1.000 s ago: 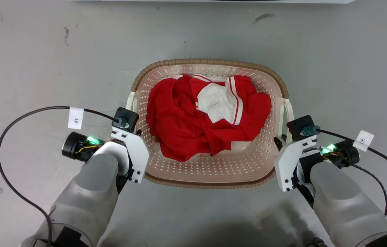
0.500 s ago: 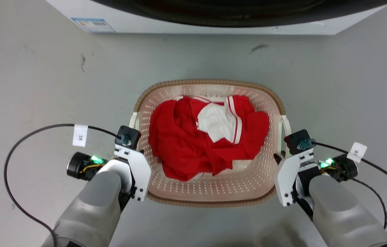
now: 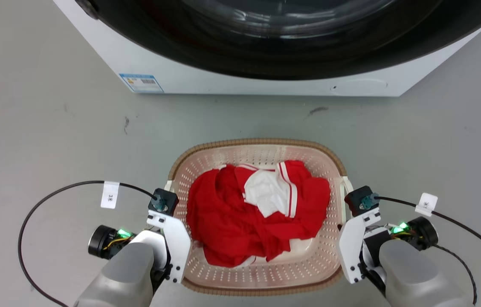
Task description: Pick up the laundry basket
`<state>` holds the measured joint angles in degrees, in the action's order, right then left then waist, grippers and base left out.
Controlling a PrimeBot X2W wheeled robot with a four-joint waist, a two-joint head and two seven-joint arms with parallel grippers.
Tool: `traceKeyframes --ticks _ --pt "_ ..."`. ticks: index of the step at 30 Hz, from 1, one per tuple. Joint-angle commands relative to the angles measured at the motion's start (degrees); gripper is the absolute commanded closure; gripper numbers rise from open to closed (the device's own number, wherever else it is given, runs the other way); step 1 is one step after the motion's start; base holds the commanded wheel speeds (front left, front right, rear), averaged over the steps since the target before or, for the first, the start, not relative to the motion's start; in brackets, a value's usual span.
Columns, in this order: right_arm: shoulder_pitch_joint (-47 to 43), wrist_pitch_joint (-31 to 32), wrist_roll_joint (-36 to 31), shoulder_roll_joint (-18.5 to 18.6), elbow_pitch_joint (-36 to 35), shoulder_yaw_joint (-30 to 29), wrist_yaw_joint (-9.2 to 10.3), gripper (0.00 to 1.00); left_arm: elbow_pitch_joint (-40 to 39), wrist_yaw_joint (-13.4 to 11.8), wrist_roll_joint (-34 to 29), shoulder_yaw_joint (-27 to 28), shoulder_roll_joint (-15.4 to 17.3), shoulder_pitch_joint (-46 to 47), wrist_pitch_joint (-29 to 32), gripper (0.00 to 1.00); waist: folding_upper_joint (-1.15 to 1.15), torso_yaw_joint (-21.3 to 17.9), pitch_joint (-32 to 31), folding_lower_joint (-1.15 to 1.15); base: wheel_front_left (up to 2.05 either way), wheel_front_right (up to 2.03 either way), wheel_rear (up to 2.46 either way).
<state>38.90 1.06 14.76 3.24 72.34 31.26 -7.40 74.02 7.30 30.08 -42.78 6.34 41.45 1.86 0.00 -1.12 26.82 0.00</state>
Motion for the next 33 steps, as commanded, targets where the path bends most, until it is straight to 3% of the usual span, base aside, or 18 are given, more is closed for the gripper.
traceKeyframes --ticks 1,33 --pt "-0.6 0.4 0.4 -0.6 -0.9 1.0 -0.16 1.00 -0.4 0.2 0.1 -0.8 -0.6 -0.9 0.6 1.00 0.00 0.0 -2.1 0.00 0.00 0.00 0.00" --pt "-6.9 13.1 14.5 -0.7 -2.9 14.9 -0.17 1.00 -0.7 0.2 8.9 -6.2 0.1 -9.2 12.1 1.00 0.00 -1.0 -18.5 0.00 0.00 0.00 0.00"
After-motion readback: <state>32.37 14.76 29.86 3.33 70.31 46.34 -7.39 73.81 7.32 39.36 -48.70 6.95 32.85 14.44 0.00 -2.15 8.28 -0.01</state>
